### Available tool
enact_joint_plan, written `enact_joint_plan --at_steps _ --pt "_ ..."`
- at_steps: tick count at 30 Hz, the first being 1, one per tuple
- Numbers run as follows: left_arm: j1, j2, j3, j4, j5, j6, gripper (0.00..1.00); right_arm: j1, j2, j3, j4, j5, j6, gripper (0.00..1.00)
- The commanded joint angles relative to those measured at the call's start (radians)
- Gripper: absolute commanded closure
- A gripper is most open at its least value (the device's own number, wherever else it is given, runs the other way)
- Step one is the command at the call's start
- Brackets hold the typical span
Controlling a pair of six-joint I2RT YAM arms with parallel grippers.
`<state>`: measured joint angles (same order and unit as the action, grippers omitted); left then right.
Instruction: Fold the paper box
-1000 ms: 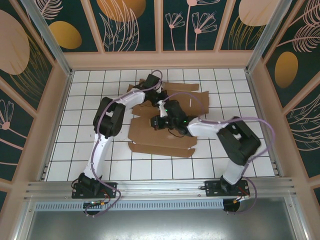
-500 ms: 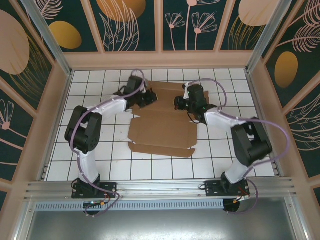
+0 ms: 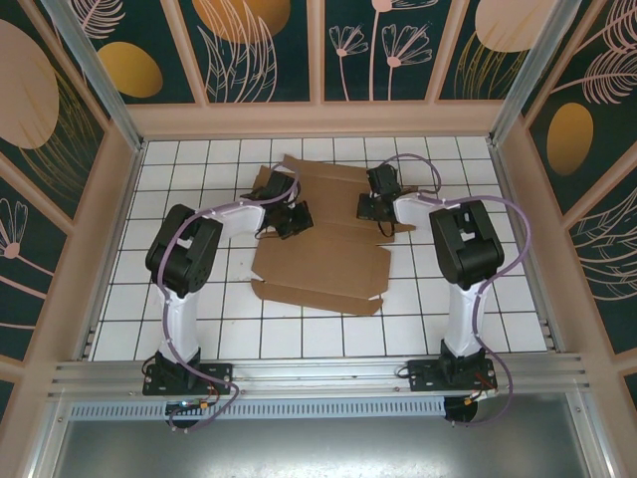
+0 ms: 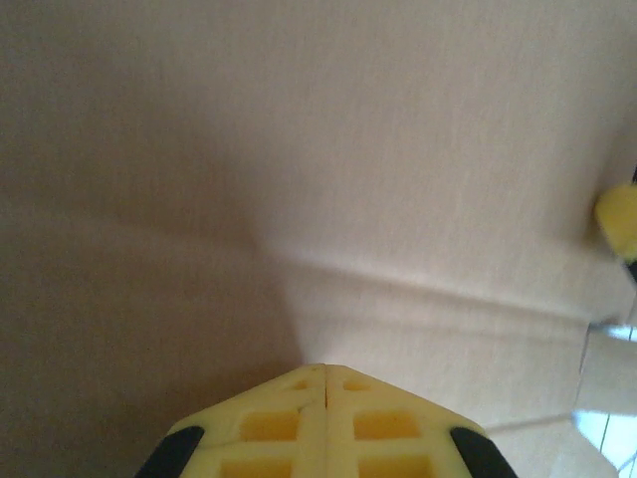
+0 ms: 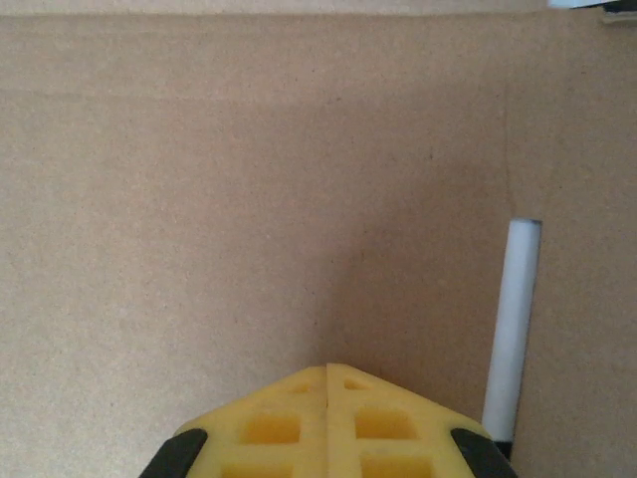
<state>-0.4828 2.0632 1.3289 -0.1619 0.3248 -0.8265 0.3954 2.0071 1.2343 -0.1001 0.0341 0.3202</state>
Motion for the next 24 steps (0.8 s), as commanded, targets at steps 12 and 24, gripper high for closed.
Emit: enact_joint_plan --at_steps 12,24 --pt "0.072 0.179 0.187 -0.17 -0.08 0.146 1.0 0.11 -0.223 -0.35 -0.068 -0.121 0.139 0.87" --pt "0.047 0.095 0.323 -0.18 -0.063 0.245 1.0 0.23 -0.525 -0.437 0.085 -0.369 0.147 0.34"
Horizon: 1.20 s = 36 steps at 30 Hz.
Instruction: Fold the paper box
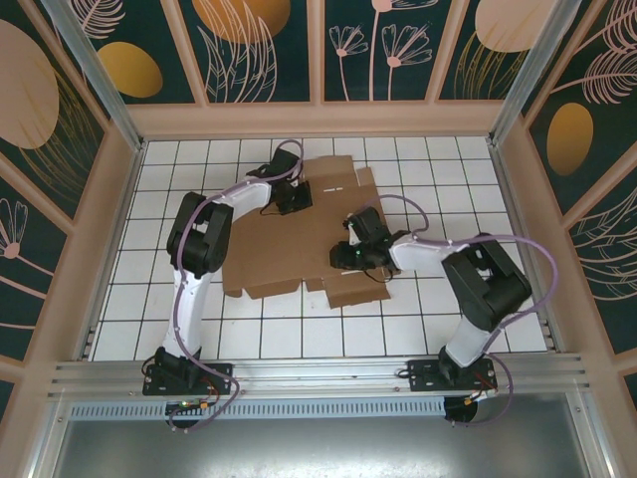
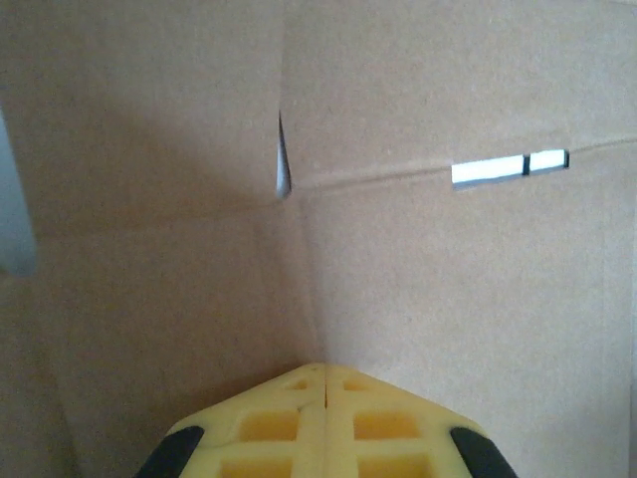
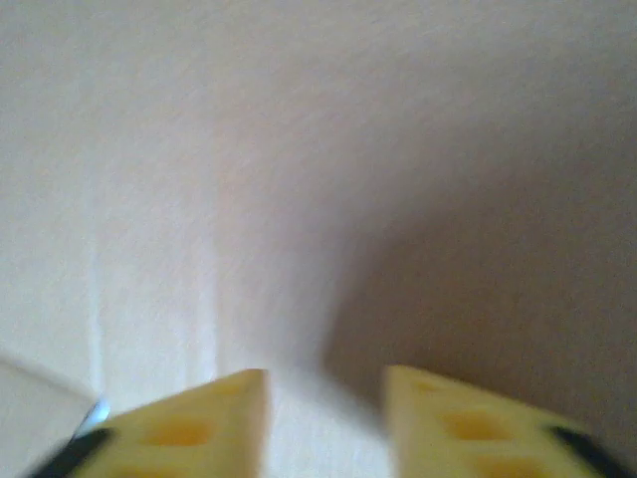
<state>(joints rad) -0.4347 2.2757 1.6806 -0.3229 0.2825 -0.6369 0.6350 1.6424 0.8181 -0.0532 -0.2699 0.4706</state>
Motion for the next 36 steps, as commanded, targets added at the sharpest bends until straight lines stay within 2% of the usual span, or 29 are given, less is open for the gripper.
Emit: enact_joint_plan --at_steps 1,2,4,6,8,10,14,16,18,26,32,36 --pt "0.002 -0.169 -0.058 -0.002 -0.034 0.059 1.0 -0.025 -0.204 -0.001 0.022 -0.042 -0.025 0.29" --pt "0.005 -0.211 -0.093 0.016 -0.04 0.054 0.99 -0.043 -0.22 0.027 -0.007 -0.039 -0.049 0.29" --pt "0.012 -0.295 -0.184 0.067 -0.035 0.031 0.89 -0.082 -0.238 0.073 -0.052 -0.018 -0.091 0.28" --pt "0.019 -0.358 -0.278 0.12 -0.009 0.01 0.77 -0.191 -0.24 0.092 -0.047 -0.061 -0.113 0.26" --pt "0.03 -0.413 -0.384 0.198 0.022 -0.011 0.73 -0.288 -0.219 0.099 -0.023 -0.132 -0.114 0.24" --pt "0.056 -0.456 -0.481 0.255 0.021 -0.041 0.75 -0.367 -0.163 0.129 -0.015 -0.183 -0.147 0.19" --pt "0.124 -0.459 -0.576 0.312 0.102 -0.085 0.95 -0.446 0.018 0.275 -0.114 -0.152 -0.241 0.19" --pt "0.128 -0.453 -0.597 0.321 0.123 -0.088 1.0 -0.465 0.074 0.297 -0.121 -0.133 -0.253 0.18" --pt "0.129 -0.438 -0.61 0.323 0.131 -0.096 1.0 -0.491 0.109 0.284 -0.086 -0.2 -0.236 0.18" --pt "0.144 -0.358 -0.658 0.374 0.184 -0.135 1.0 -0.515 0.245 0.295 -0.097 -0.289 -0.253 0.2" --pt "0.144 -0.344 -0.635 0.34 0.169 -0.11 1.0 -0.501 0.324 0.307 -0.095 -0.423 -0.244 0.31" --pt "0.144 -0.333 -0.64 0.346 0.179 -0.115 1.0 -0.466 0.328 0.325 -0.122 -0.404 -0.265 0.43"
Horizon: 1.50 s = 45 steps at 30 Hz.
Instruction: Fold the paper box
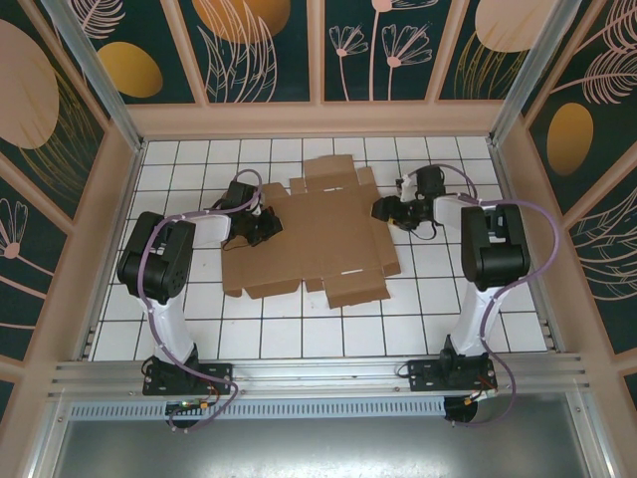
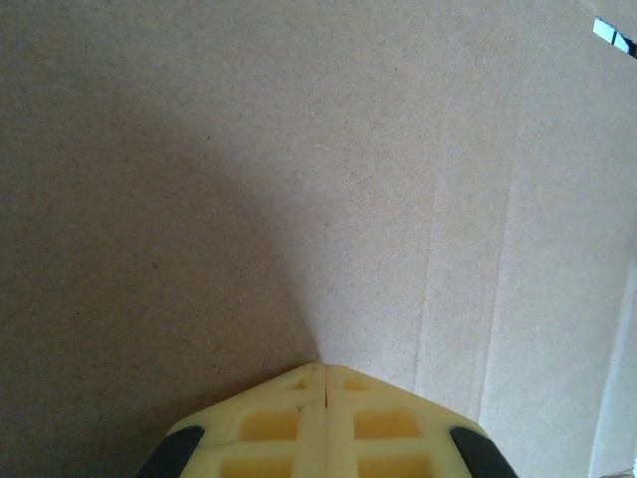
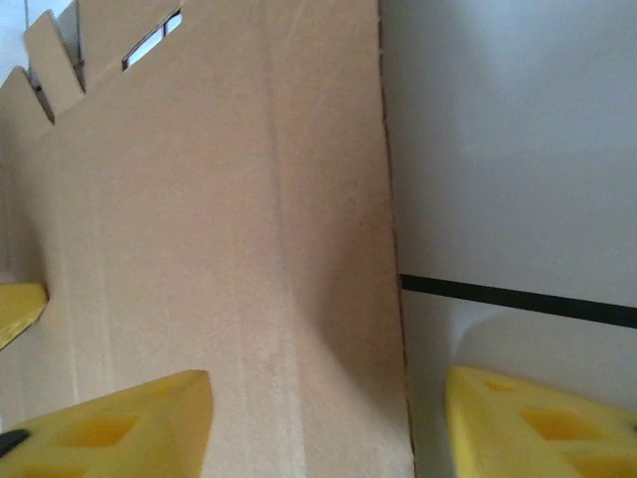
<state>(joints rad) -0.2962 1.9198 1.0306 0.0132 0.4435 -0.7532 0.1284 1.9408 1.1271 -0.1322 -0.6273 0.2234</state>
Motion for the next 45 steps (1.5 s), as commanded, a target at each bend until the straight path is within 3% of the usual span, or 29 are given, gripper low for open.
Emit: enact_joint_plan --at_steps 1,7,11,16,19,24,27,30,34,36,40,45 --pt "0.005 0.024 0.009 0.011 0.017 0.0 1.0 0.042 0.027 0.016 -0.047 -0.04 -0.019 0.46" --pt "0.006 0.016 0.008 0.001 0.0 0.007 1.0 0.042 -0.012 0.016 -0.069 0.074 -0.023 0.71" --pt "0.005 0.013 0.007 0.0 -0.004 0.008 1.0 0.054 -0.046 0.023 -0.096 0.237 -0.03 0.91" --pt "-0.001 0.01 0.012 0.011 0.011 0.015 1.0 0.111 -0.074 0.046 -0.145 0.42 -0.069 0.97" --pt "-0.008 0.01 0.011 0.011 0.01 0.015 1.0 0.181 -0.057 0.085 -0.206 0.619 -0.087 0.95" --pt "-0.021 0.022 0.008 0.024 0.027 0.005 1.0 0.314 0.045 0.18 -0.338 1.091 -0.105 0.95" --pt "-0.026 0.025 0.008 0.031 0.035 0.002 1.0 0.354 0.095 0.223 -0.385 1.196 -0.119 0.95" --pt "-0.027 0.027 0.008 0.027 0.036 0.004 1.0 0.349 0.076 0.233 -0.372 1.098 -0.129 0.95" --pt "-0.026 0.035 0.009 0.019 0.036 0.007 1.0 0.315 -0.045 0.18 -0.275 0.807 -0.151 0.93" --pt "-0.027 0.042 0.009 0.02 0.042 0.003 1.0 0.253 -0.097 0.142 -0.227 0.55 -0.122 0.91" --pt "-0.027 0.039 0.008 0.023 0.052 0.002 1.0 0.092 -0.147 0.028 -0.104 0.205 -0.005 0.82" --pt "-0.027 0.046 0.013 0.022 0.062 0.006 1.0 -0.035 -0.137 -0.123 0.072 -0.128 0.094 0.7"
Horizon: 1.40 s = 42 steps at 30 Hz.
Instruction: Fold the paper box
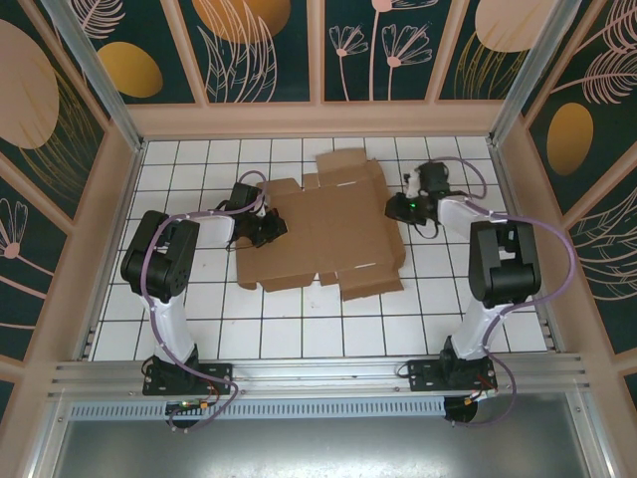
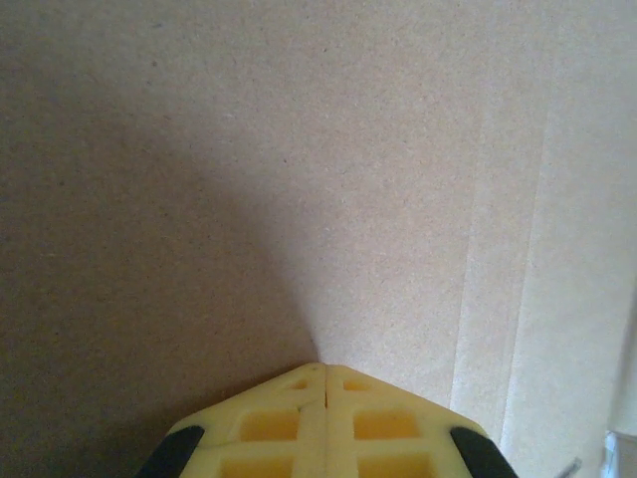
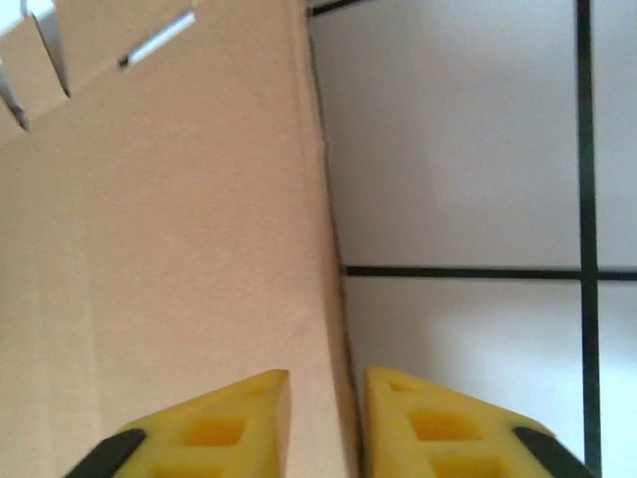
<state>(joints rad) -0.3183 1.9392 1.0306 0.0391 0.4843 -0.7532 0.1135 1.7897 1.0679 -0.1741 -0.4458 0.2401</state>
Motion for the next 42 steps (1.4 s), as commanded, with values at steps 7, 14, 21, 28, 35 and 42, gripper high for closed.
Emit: enact_joint_plan --at_steps 7,14,21,28,35,42 --pt "-0.004 0.045 0.016 -0.008 0.029 0.011 1.0 -0.025 0.1 -0.092 0.103 -0.285 0.052 0.54" --pt "-0.004 0.056 0.019 -0.008 0.031 0.012 1.0 -0.021 0.127 -0.121 0.17 -0.395 0.078 0.52" --pt "-0.004 0.052 0.016 0.002 0.045 0.003 1.0 -0.014 0.102 -0.118 0.216 -0.424 0.149 0.75" --pt "-0.004 -0.006 -0.025 0.045 0.092 -0.059 1.0 0.077 0.016 0.111 -0.209 0.09 -0.011 1.0" --pt "0.026 -0.259 -0.047 -0.093 -0.144 0.021 1.0 0.173 -0.016 0.285 -0.467 0.474 -0.092 1.0" --pt "0.074 -0.18 -0.097 -0.025 -0.04 -0.029 1.0 0.288 0.012 0.464 -0.612 0.783 -0.18 1.0"
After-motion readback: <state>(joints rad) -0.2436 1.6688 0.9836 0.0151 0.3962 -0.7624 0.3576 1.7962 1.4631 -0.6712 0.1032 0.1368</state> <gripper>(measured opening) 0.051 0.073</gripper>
